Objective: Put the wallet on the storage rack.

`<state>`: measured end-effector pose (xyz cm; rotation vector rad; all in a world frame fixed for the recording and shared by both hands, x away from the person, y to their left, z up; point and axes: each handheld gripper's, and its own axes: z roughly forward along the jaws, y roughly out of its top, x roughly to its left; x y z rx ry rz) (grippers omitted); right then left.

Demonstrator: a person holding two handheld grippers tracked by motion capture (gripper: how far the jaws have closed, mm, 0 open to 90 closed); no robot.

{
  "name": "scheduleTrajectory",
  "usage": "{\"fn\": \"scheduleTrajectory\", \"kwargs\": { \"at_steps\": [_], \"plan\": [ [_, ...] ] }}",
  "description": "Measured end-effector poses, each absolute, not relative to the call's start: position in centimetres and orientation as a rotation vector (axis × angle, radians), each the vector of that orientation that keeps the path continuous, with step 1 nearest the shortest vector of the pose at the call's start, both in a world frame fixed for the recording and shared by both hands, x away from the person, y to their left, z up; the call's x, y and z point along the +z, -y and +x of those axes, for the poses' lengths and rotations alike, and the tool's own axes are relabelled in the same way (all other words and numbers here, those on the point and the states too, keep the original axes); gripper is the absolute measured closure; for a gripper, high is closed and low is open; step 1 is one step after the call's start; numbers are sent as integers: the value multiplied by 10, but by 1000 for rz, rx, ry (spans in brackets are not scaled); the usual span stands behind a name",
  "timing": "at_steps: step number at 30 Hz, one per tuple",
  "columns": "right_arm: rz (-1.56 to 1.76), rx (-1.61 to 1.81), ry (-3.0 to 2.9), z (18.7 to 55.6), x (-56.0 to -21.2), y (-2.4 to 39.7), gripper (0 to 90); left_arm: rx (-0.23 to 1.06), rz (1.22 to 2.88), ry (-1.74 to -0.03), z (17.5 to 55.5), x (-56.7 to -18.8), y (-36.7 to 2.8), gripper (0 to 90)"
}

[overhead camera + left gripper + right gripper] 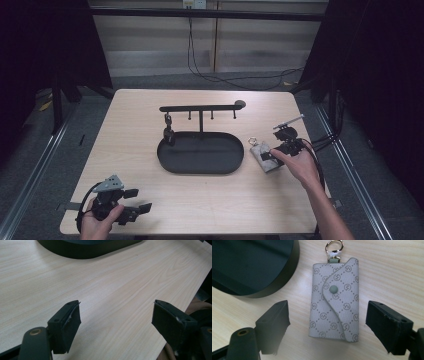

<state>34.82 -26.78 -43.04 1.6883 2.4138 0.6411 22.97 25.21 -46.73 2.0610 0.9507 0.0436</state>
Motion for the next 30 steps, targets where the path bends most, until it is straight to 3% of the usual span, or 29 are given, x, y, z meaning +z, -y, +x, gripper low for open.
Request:
{"fn": "scheduleTrajectory", "kwargs": {
  "at_steps": [30],
  "plan": [
    [1749, 425, -2510, 391, -466, 254, 226, 34, 2047, -945, 232, -466, -255, 226]
  ]
}}
